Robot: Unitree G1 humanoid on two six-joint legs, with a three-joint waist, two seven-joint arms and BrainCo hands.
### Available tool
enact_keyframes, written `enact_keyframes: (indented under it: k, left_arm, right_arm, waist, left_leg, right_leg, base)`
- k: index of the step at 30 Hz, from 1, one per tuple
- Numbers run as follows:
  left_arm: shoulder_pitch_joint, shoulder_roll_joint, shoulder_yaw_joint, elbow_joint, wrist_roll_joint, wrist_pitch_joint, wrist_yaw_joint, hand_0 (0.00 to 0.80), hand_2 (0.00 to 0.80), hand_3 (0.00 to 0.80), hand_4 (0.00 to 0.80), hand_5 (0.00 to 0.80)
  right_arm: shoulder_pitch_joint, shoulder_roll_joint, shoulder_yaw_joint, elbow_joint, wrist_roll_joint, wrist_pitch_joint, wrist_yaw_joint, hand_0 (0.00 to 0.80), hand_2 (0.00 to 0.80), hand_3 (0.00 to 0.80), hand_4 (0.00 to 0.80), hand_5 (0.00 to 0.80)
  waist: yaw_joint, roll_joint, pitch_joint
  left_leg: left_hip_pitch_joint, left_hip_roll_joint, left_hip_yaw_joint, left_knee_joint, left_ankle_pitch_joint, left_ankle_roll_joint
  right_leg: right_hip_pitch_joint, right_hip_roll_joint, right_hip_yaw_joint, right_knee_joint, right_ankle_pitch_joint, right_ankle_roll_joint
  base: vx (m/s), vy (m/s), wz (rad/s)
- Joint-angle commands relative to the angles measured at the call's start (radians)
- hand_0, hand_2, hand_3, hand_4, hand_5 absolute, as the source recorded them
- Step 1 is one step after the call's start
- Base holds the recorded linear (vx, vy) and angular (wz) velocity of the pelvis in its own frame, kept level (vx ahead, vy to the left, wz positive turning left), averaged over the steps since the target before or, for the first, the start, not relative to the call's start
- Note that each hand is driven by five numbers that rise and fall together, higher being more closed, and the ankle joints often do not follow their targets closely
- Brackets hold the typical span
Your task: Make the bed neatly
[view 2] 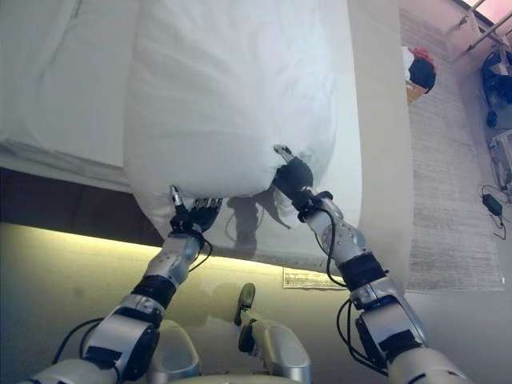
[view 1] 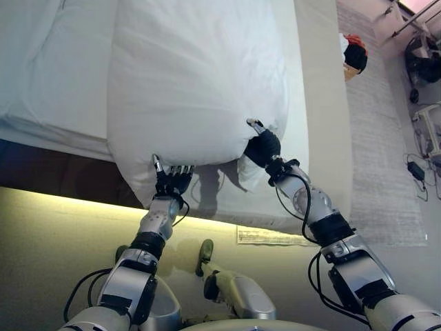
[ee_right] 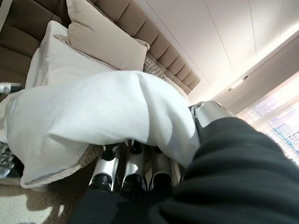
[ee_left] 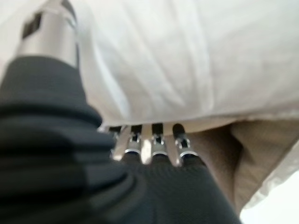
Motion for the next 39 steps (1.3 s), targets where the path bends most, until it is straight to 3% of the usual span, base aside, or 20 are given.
enact_keyframes:
  k: [1,16,25,26,39]
  left_arm:
    - [-0.077,0.023,0.010,0.016,-0.015,0.001,-0.069,0.000,0.000,0.000,0.000,0.000]
    - [-0.139,0.171,0.125,-0.036,-0.015,-0.008,-0.114,0.000,0.000,0.000,0.000,0.000]
    - [-0.103,0.216,0.195,-0.075,-0.015,-0.023,-0.170,0.000,0.000,0.000,0.000,0.000]
    - [-0.092,0.217,0.201,-0.086,-0.015,-0.032,-0.170,0.000,0.000,0.000,0.000,0.000]
    - [0.159,0.210,0.351,-0.165,-0.015,-0.077,-0.179,0.000,0.000,0.000,0.000,0.000]
  right_arm:
    - [0.037,0.007,-0.023,-0.266,0.055,-0.022,0.100,0.800,0.800,0.800,0.800,0.800]
    - [0.164,-0.014,-0.012,-0.302,0.020,0.054,0.169,0.800,0.800,0.800,0.800,0.800]
    - [0.245,-0.026,-0.015,-0.315,-0.040,0.101,0.181,0.800,0.800,0.800,0.800,0.800]
    - [0.258,-0.031,-0.018,-0.307,-0.059,0.109,0.167,0.000,0.000,0.000,0.000,0.000]
    - [0.570,-0.056,-0.094,-0.167,-0.193,0.289,0.237,0.000,0.000,0.000,0.000,0.000]
  waist:
    - [-0.035,-0.030,-0.046]
    - [-0.044,-0.018,-0.075]
    - [-0.039,-0.009,-0.119]
    - [-0.037,-0.006,-0.125]
    - [-0.030,0.082,-0.267]
  left_leg:
    - [-0.064,0.025,-0.017,0.034,-0.019,0.073]
    - [-0.020,0.020,-0.021,0.000,-0.012,0.062]
    - [0.034,0.019,-0.013,-0.026,-0.015,0.063]
    - [0.043,0.018,-0.013,-0.032,-0.014,0.063]
    - [0.206,-0.024,-0.003,-0.139,-0.005,0.070]
  right_leg:
    - [0.036,-0.130,0.023,0.077,-0.096,0.151]
    - [0.068,-0.131,0.029,0.061,-0.101,0.154]
    - [0.109,-0.130,0.030,0.046,-0.109,0.159]
    - [0.118,-0.132,0.030,0.043,-0.110,0.160]
    - [0.241,-0.175,0.013,-0.001,-0.127,0.176]
  base:
    - [0.000,0.000,0.00]
    - [0.023,0.016,0.01]
    - [0.062,0.031,0.02]
    - [0.099,0.086,0.00]
    - [0.145,0.147,0.03]
